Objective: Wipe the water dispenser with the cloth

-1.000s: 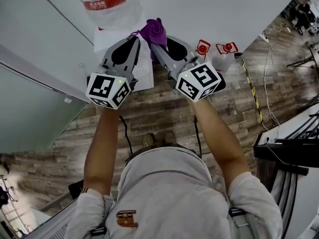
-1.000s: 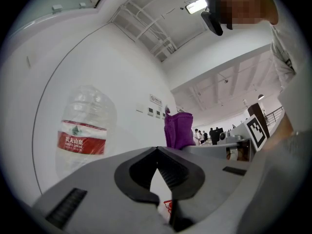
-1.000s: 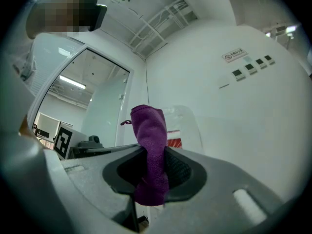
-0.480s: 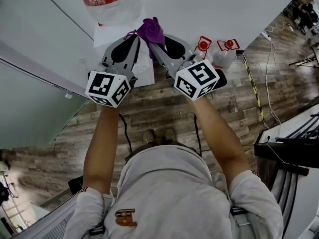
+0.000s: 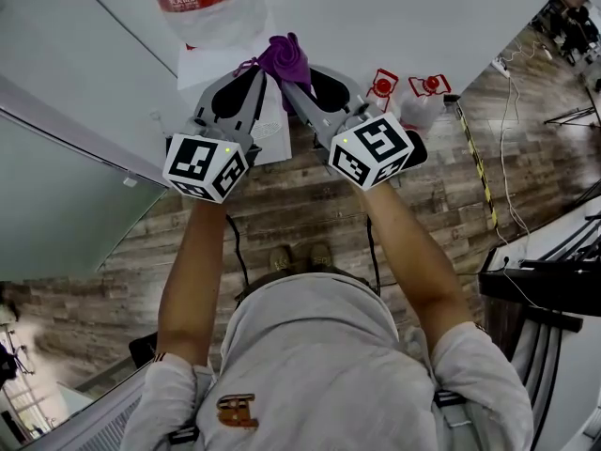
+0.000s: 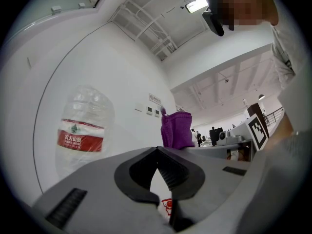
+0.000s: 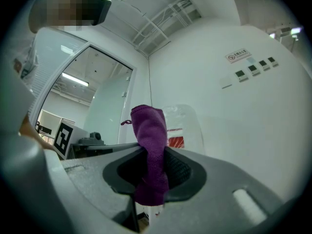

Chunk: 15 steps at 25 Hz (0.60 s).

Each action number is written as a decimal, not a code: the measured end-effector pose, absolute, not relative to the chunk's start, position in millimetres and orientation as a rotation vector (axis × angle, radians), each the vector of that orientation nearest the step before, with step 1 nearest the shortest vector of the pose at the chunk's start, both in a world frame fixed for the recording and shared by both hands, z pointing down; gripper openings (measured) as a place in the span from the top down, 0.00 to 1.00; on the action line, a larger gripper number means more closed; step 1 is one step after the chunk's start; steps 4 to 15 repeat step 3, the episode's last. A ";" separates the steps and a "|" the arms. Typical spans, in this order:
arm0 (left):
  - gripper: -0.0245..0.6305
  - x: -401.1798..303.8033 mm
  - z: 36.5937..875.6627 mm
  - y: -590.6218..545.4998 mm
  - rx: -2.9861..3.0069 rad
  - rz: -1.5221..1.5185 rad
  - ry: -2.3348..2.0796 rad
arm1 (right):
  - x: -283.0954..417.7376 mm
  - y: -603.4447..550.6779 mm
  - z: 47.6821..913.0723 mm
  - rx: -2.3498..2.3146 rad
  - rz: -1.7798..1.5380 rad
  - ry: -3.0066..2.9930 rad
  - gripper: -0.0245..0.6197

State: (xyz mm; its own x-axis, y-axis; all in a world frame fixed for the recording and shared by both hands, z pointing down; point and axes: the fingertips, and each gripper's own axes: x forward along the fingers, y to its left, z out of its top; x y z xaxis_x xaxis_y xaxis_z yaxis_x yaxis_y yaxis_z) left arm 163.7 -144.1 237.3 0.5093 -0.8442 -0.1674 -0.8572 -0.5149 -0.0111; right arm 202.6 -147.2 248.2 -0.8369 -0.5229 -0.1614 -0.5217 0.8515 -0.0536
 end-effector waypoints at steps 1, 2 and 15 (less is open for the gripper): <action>0.96 159.5 235.0 -149.8 -2.650 0.214 1.499 | 198.1 -152.6 246.1 -0.812 -0.013 2.860 0.81; 0.96 155.3 233.0 -155.3 -2.651 0.214 1.501 | 193.6 -157.8 244.3 -0.811 -0.014 2.862 0.81; 0.96 151.2 231.0 -160.6 -2.653 0.214 1.503 | 189.1 -162.8 242.6 -0.810 -0.015 2.864 0.81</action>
